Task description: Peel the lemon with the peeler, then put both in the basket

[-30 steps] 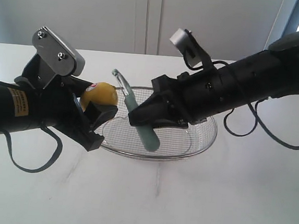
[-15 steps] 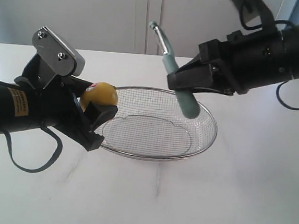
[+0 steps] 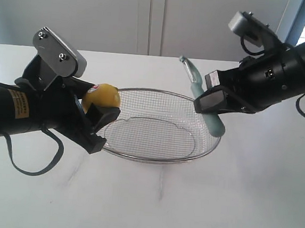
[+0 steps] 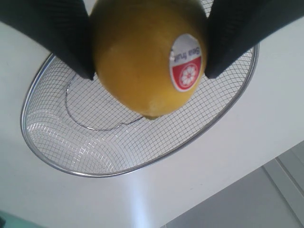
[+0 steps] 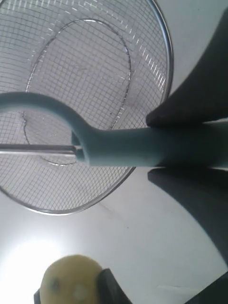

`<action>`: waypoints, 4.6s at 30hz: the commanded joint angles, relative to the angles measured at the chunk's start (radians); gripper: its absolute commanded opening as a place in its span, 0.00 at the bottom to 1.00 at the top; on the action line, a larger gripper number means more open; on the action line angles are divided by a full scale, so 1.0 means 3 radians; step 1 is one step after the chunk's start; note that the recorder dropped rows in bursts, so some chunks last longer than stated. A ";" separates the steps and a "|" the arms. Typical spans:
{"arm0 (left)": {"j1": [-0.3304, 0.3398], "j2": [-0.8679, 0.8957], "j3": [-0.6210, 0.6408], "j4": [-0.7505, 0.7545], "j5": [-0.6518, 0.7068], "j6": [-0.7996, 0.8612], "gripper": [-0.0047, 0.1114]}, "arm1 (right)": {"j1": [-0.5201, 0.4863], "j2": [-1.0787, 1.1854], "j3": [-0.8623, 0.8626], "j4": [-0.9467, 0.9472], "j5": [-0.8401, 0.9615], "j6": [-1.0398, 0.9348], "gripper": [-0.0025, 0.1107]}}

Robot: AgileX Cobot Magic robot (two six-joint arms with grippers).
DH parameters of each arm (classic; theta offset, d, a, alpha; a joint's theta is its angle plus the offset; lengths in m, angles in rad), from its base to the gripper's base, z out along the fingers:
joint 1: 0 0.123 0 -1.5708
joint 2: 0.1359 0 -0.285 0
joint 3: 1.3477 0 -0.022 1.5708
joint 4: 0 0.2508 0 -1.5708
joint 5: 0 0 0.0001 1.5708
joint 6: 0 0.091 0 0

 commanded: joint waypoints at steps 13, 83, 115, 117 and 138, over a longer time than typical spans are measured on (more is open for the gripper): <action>-0.0015 -0.0014 0.0008 0.0018 -0.0055 -0.0017 0.04 | 0.0115 0.0666 -0.0006 0.0417 0.0294 -0.0110 0.02; -0.0015 -0.0014 0.0008 0.0018 -0.0055 -0.0017 0.04 | 0.0540 -0.0196 -0.0025 0.0540 0.0194 -0.0529 0.02; -0.0015 -0.0014 0.0008 0.0018 -0.0055 -0.0017 0.04 | -0.0120 0.0562 0.0009 0.0240 0.0045 -0.0020 0.02; -0.0015 -0.0014 0.0008 0.0018 -0.0055 -0.0017 0.04 | -0.0074 0.0581 0.0009 0.0267 0.0068 -0.0027 0.02; -0.0015 -0.0014 0.0008 0.0018 -0.0055 -0.0017 0.04 | 0.0602 0.0775 0.0009 0.0636 0.0255 -0.0217 0.02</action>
